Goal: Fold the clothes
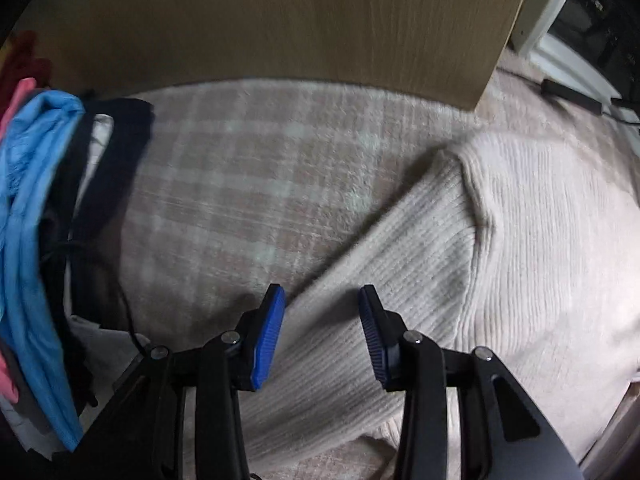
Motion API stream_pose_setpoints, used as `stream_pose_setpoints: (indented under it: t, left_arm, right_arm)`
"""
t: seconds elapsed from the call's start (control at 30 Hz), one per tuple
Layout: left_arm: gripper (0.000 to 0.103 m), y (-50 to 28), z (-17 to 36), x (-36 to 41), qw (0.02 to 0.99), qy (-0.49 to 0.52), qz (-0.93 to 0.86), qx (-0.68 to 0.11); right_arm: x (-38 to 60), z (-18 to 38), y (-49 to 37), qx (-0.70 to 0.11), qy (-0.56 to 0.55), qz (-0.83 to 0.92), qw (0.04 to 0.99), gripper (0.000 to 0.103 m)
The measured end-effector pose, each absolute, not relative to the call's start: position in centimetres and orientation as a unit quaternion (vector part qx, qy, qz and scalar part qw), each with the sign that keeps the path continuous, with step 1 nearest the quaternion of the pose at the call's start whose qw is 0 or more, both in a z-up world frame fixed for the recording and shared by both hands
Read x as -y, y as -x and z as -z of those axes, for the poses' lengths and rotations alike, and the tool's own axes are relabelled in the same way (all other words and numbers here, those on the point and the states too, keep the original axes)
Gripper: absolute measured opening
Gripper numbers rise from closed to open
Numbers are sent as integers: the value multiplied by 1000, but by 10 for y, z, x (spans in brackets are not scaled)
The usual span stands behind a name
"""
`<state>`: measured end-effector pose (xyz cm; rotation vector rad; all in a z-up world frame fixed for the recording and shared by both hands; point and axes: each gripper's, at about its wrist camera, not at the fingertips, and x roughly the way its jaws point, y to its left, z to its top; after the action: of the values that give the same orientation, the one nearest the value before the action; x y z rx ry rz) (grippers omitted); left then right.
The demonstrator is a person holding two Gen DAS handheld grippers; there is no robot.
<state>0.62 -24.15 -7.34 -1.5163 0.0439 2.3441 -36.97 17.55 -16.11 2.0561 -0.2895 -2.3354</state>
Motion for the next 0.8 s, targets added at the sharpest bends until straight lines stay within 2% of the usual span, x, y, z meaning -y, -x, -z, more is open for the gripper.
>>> stream_pose_setpoints:
  t: [0.13, 0.3, 0.33, 0.4, 0.43, 0.47, 0.6, 0.8]
  left_arm:
    - [12, -4, 71, 247, 178, 534, -826, -22]
    - [13, 9, 85, 241, 187, 554, -809, -59]
    - [13, 11, 90, 237, 190, 559, -804, -66]
    - [11, 10, 92, 232, 199, 555, -804, -76]
    - [2, 9, 93, 230, 204, 552, -805, -81]
    - [2, 8, 93, 228, 208, 548, -805, -86]
    - [2, 5, 79, 233, 209, 536, -816, -55]
    - [2, -17, 20, 225, 216, 484, -848, -2]
  right_arm:
    - [-171, 163, 376, 86, -663, 743, -3, 39]
    - [-152, 162, 372, 21, -647, 763, -7, 38]
    - [-150, 161, 370, 9, -641, 768, -5, 34]
    - [-152, 159, 367, 5, -633, 774, -6, 19]
    - [-158, 158, 366, 22, -630, 776, -2, 7]
    - [-168, 156, 364, 54, -627, 777, 7, 6]
    - [-191, 145, 357, 127, -608, 783, 29, 5]
    - [-221, 118, 345, 192, -581, 789, 65, 5]
